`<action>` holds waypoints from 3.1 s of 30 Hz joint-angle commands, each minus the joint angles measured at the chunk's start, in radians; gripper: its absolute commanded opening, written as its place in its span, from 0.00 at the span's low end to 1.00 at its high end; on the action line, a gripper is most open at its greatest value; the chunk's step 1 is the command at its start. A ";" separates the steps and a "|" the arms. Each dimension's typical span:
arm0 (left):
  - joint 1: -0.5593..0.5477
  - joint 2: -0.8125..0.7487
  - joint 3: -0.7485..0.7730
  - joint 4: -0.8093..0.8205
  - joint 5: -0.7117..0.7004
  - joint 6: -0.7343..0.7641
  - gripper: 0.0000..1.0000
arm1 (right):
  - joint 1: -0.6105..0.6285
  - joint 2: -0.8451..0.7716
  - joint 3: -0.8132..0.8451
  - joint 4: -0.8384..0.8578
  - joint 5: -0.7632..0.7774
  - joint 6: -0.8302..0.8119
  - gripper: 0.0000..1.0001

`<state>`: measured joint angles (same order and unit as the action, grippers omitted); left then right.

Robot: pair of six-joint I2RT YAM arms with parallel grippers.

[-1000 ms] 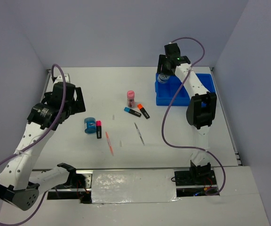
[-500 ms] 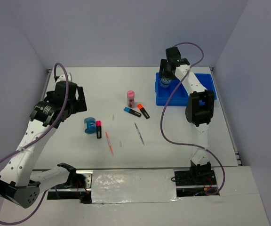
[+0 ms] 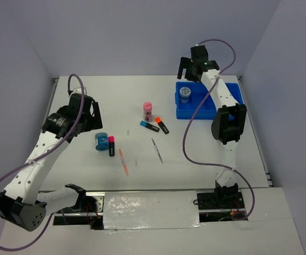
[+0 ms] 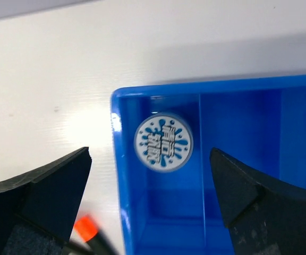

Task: Sort the stationery into containers
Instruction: Place the stationery in the storage box, then pick up the stationery from the center of the board, then place the stationery in the storage box.

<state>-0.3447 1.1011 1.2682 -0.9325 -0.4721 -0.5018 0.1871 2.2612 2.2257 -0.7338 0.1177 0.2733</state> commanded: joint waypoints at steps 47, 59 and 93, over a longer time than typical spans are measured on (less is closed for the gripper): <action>0.108 0.382 -0.280 0.294 0.246 -0.038 0.00 | 0.241 -0.795 -0.606 -0.009 -0.335 0.087 1.00; 0.076 -0.150 -0.346 0.642 0.869 0.105 0.00 | 0.377 -0.793 -0.738 0.395 -0.489 0.552 1.00; 0.004 -0.121 -0.230 0.641 1.106 0.195 0.90 | 0.566 -0.700 -0.681 0.333 -0.422 0.446 0.00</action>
<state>-0.3367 1.0046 0.9771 -0.3141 0.6434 -0.3382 0.7830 1.5784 1.5253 -0.4316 -0.3511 0.7593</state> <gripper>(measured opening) 0.767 0.736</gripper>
